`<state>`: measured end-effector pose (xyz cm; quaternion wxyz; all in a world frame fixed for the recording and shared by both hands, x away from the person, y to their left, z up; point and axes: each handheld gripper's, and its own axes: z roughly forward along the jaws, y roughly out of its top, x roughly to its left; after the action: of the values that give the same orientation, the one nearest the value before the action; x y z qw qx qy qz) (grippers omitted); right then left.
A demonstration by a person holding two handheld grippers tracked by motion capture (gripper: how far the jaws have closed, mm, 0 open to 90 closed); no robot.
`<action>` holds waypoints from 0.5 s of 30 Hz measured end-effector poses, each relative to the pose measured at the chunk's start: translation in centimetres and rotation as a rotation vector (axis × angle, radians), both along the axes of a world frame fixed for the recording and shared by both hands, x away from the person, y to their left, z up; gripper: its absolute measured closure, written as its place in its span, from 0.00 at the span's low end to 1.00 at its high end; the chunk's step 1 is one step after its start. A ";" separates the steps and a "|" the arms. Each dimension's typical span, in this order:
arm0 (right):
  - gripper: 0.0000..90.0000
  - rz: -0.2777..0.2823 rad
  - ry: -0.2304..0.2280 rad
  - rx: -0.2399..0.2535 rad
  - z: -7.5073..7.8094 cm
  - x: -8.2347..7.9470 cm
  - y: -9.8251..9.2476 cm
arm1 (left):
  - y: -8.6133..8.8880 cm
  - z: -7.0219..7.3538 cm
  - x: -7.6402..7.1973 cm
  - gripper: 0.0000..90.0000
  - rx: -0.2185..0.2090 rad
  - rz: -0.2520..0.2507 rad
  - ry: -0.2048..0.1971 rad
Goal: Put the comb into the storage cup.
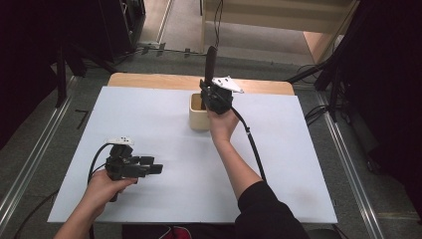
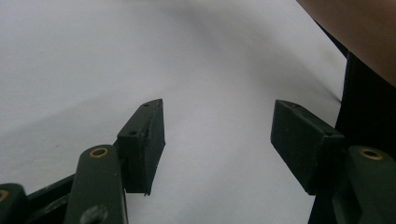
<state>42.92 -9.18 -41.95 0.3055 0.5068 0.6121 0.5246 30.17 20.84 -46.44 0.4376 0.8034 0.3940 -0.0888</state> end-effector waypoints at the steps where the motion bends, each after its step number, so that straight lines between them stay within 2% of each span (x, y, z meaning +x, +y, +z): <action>1: 0.77 0.000 -0.004 -0.004 -0.1 -0.1 0.0 | 0.0 0.0 0.0 0.40 -0.001 0.001 0.000; 15: 0.77 0.005 0.017 -0.024 -1.4 -0.4 -0.1 | -0.2 0.0 0.1 0.40 -0.002 -0.003 -0.003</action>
<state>42.50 -9.27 -43.37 0.3048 0.5062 0.6222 0.5136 30.29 20.66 -46.40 0.4388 0.8037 0.3921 -0.0885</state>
